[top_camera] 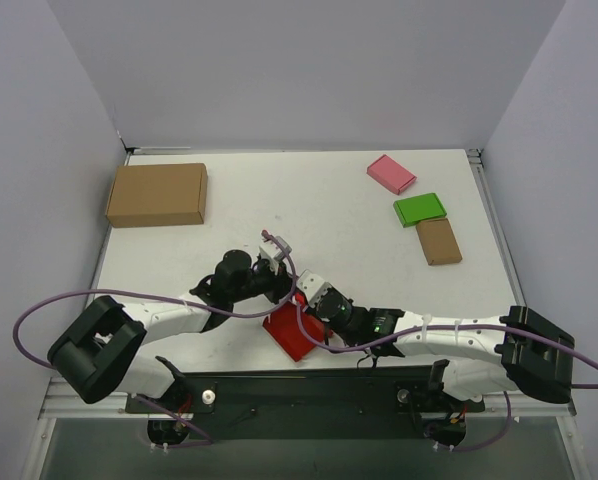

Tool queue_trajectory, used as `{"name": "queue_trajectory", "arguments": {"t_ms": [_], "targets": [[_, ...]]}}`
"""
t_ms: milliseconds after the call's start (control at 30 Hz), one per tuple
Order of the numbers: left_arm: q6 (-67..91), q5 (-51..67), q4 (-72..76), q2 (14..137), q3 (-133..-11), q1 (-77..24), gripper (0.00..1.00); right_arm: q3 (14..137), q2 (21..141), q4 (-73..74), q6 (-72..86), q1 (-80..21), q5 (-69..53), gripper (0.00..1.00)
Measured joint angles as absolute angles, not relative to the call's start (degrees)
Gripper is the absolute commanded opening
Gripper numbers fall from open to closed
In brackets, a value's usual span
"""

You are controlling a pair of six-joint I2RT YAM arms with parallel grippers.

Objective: Fold the paper box

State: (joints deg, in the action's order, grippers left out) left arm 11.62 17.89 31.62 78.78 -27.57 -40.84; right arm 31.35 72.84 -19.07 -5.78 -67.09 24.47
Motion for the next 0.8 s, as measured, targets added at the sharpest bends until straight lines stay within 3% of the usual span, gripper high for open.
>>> {"name": "queue_trajectory", "arguments": {"t_ms": [33, 100, 233, 333, 600, 800], "targets": [[11.42, 17.89, 31.97, 78.89, -27.57, -40.84, 0.0, 31.35, 72.84, -19.07, -5.78, -67.09, 24.49, 0.04], [11.16, 17.93, 32.4, 79.09, -27.57, -40.91, 0.0, 31.35, 72.58, -18.87, -5.76, -67.09, 24.49, 0.14], [10.13, 17.43, 33.39, 79.09, -27.51, -41.58, 0.0, 31.35, 71.37, -17.87, -4.97, -67.09, 24.53, 0.57], [9.56, 15.86, 34.11, 78.43, -26.3, -42.17, 0.0, 31.4, 69.52, -16.47, -3.86, -67.09, 24.82, 0.68], [8.75, 0.95, 33.63, 70.48, -19.07, -45.12, 0.0, 34.3, 60.47, -5.78, 10.48, -67.2, 28.95, 0.76], [10.37, -11.6, 33.63, 66.43, -15.46, -45.98, 0.0, 37.69, 54.96, -2.76, 34.2, -67.16, 29.56, 0.76]]}}
